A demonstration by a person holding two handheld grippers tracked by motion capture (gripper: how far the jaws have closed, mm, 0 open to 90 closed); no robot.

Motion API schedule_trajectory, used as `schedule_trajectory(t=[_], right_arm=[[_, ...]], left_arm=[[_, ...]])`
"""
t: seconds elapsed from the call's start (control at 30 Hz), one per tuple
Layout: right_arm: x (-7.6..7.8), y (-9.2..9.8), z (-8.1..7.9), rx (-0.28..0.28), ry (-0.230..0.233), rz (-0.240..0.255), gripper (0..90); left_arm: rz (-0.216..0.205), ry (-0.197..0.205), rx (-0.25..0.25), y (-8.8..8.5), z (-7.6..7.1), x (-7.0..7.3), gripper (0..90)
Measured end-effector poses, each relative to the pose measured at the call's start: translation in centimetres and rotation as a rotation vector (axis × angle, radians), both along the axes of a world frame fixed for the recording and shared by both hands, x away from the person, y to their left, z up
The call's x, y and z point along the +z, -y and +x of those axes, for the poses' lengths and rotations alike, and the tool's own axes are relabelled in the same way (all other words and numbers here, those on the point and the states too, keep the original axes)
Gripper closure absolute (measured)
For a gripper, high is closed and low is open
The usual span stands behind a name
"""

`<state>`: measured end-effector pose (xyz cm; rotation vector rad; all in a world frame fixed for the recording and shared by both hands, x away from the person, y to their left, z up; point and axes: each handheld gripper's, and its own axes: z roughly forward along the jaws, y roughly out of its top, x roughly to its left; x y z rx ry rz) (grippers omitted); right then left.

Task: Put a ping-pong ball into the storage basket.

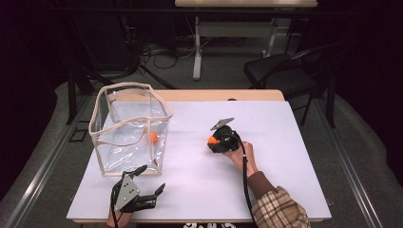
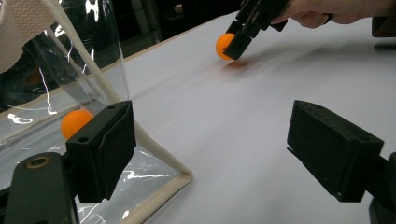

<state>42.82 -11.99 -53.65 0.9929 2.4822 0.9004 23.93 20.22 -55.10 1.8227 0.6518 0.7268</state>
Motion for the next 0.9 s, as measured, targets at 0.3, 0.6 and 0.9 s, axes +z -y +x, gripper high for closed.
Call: schedule_trajectory(t=[0.3,0.6,0.9], right_arm=[[0.8,-0.4,-0.3,0.016,0.016,-0.002,50.2],[1.6,-0.2,-0.3,0.019,0.025,-0.005,50.2],[3.0,0.1,-0.6,0.024,0.044,-0.005,50.3]], left_arm=[[0.002,-0.002,-0.002,0.0,0.0,0.0,15.5],[-0.004,-0.002,0.0,0.0,0.0,0.0,15.5],[-0.003,-0.001,0.001,0.0,0.0,0.0,15.5]])
